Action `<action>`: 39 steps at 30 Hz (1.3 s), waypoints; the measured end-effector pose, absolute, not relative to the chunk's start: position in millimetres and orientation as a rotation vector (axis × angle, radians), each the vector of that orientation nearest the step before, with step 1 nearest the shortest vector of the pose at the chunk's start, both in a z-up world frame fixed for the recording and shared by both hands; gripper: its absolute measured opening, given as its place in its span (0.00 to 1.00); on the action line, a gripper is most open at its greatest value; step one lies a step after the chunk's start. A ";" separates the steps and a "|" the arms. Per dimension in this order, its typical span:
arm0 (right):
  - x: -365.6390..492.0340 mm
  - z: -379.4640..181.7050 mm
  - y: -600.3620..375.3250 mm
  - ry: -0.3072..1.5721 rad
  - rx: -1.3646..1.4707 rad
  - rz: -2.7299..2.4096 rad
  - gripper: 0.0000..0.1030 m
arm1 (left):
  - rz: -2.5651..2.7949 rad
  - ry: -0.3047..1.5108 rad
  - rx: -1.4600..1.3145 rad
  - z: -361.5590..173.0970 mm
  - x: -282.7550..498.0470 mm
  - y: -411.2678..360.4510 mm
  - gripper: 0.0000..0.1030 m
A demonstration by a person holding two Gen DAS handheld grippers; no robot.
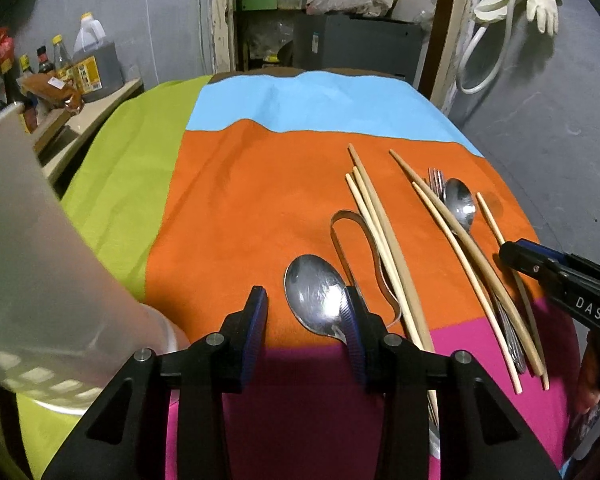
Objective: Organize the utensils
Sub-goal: 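Lower the right tool onto a wooden chopstick and close on it, then lift the chopstick with the right tool and lower it into the white caddy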
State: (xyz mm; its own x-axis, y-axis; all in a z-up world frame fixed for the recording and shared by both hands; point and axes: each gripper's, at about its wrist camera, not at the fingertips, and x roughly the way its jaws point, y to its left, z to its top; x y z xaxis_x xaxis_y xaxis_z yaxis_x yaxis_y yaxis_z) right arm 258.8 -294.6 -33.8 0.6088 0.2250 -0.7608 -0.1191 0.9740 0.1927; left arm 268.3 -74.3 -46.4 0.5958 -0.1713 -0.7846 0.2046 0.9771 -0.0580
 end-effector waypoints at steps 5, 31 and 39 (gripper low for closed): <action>269.5 -37.3 -295.9 0.930 0.153 0.200 0.29 | -0.222 0.928 -0.007 -49.8 275.8 -71.0 0.32; 245.4 -24.2 -304.9 0.860 0.366 0.266 0.03 | -0.277 0.715 0.021 -17.3 243.5 -81.7 0.00; 264.3 -30.0 -290.1 0.931 0.237 0.237 0.05 | -0.278 0.674 0.020 -6.0 229.7 -76.2 0.00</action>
